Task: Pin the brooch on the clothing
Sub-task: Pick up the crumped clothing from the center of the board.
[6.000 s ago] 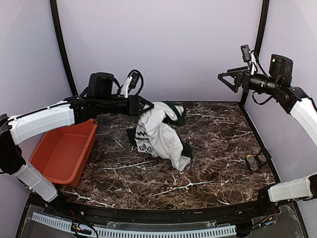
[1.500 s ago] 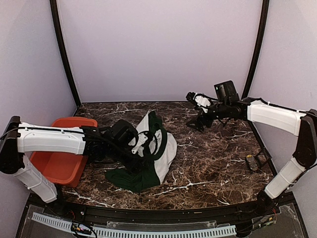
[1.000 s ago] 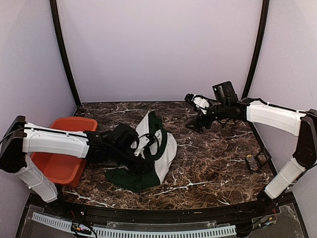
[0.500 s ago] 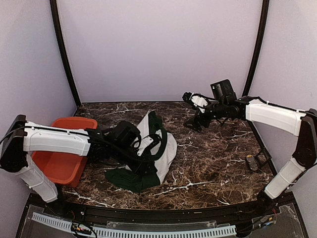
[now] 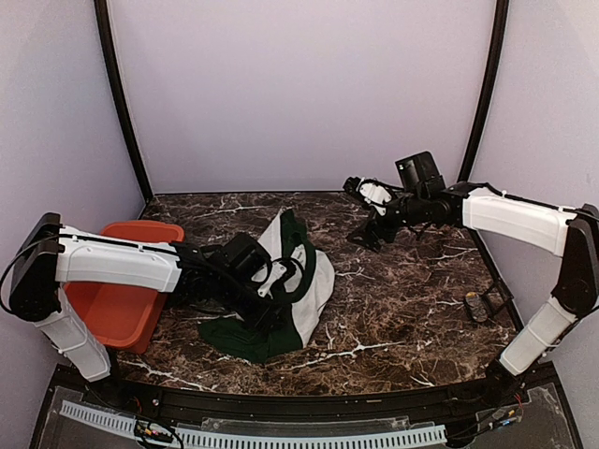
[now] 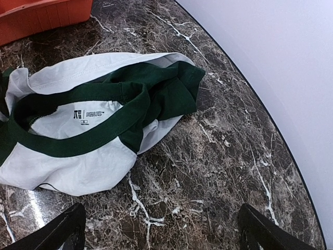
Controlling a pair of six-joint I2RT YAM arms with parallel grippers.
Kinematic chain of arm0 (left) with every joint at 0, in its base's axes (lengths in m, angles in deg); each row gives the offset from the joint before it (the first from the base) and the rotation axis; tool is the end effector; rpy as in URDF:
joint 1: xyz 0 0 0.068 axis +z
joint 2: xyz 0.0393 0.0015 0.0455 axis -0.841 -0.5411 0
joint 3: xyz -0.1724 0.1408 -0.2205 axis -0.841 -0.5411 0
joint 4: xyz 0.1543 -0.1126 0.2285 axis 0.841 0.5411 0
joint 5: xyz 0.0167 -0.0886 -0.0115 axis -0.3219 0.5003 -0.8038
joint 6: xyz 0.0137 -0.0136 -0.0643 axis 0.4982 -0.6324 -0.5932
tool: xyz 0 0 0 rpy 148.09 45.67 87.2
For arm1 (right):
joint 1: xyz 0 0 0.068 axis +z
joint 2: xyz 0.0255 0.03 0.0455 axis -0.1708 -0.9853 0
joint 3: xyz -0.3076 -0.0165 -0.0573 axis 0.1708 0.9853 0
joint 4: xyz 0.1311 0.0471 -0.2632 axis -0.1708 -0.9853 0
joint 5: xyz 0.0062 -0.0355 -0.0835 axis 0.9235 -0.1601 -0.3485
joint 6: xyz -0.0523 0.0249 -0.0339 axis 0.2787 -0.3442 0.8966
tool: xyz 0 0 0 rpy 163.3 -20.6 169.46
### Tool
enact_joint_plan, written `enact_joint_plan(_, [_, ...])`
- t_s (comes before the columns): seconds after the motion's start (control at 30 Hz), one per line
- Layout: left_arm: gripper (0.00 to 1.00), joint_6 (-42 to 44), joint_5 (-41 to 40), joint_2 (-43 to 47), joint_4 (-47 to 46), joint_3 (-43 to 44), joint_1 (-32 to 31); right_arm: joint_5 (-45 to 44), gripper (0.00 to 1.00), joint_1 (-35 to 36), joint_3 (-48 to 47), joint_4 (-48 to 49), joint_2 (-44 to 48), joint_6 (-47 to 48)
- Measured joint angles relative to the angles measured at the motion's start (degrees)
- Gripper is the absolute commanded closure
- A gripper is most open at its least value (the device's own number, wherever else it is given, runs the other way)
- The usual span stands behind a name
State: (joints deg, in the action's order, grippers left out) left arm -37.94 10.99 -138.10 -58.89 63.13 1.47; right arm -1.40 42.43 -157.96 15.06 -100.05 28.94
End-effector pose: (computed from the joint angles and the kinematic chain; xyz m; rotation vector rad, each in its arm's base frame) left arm 0.2056 -0.3131 0.2051 0.9763 2.4094 -0.6252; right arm 0.3319 0.2292 0.3056 -1.2490 1.8324 0.3433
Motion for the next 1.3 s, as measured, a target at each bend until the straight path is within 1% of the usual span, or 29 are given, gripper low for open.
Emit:
enact_joint_plan(0.2, [0.4, -0.1, -1.3, -1.6, -0.2, 0.3, 0.1, 0.1, 0.02, 0.5, -0.1, -0.1, -1.4, 0.0])
enact_joint_plan(0.27, [0.46, -0.1, -1.2, -3.1, -0.5, 0.6, 0.2, 0.0, 0.01, 0.9, -0.4, -0.5, -2.1, 0.0])
enact_joint_plan(0.3, [0.53, -0.1, -1.1, -3.8, -0.7, 0.8, 0.2, 0.1, 0.01, 1.1, -0.6, -0.6, -2.4, 0.1])
enact_joint_plan(0.33, [0.57, -0.1, -1.0, -4.4, -0.9, 1.0, 0.2, 0.1, 0.01, 1.3, -0.7, -0.6, -2.6, 0.2])
enact_joint_plan(0.4, [0.75, -0.2, -0.9, -5.5, -1.2, 1.6, 0.2, 0.0, 0.01, 1.5, -0.7, -1.0, -2.7, 0.2])
enact_joint_plan(0.43, [0.8, -0.5, -0.9, -5.9, -1.2, 1.8, 0.2, 0.0, 0.01, 1.6, -0.7, -1.2, -2.7, 0.2])
enact_joint_plan(0.47, [0.9, 0.0, -0.8, -6.1, -1.4, 2.1, 0.2, 0.0, 0.01, 1.6, -0.7, -1.3, -2.7, 0.2])
enact_joint_plan(0.53, [0.98, 0.0, -0.5, -6.1, -1.3, 2.6, 0.3, 0.1, 0.01, 1.6, -0.7, -1.3, -2.8, 0.4])
enact_joint_plan(0.63, [0.99, 1.7, 0.4, -5.5, -1.3, 3.1, 0.3, 0.7, 0.01, 1.6, -0.8, -1.2, -3.0, 1.4])
enact_joint_plan(0.73, [0.99, 5.4, 1.3, -2.9, 0.4, 3.5, 0.3, 3.2, 0.01, 1.6, -1.2, -1.4, -3.8, 3.9])
enact_joint_plan(0.87, [0.99, 12.0, 1.1, 2.5, 6.0, 5.2, 0.3, 9.3, 0.01, 1.6, -2.8, -2.6, -5.6, 12.1])
enact_joint_plan(0.97, [0.99, 16.3, 0.9, 6.7, 10.3, 5.9, 0.3, 13.6, 0.02, 1.7, -5.4, -3.5, -8.7, 17.8])
enact_joint_plan(1.1, [0.99, 20.7, 0.6, 9.2, 16.4, 5.9, 0.0, 18.6, 0.01, 1.7, -14.5, -6.2, -17.1, 23.2])
enact_joint_plan(1.2, [0.99, 22.8, -0.7, 8.7, 20.3, 5.9, -0.5, 21.2, 0.01, 1.7, -23.4, -9.2, -24.4, 25.6])
enact_joint_plan(1.3, [0.99, 24.3, -3.7, 7.3, 23.6, 5.8, -1.1, 23.7, 0.01, 1.6, -32.2, -12.3, -31.4, 27.5])
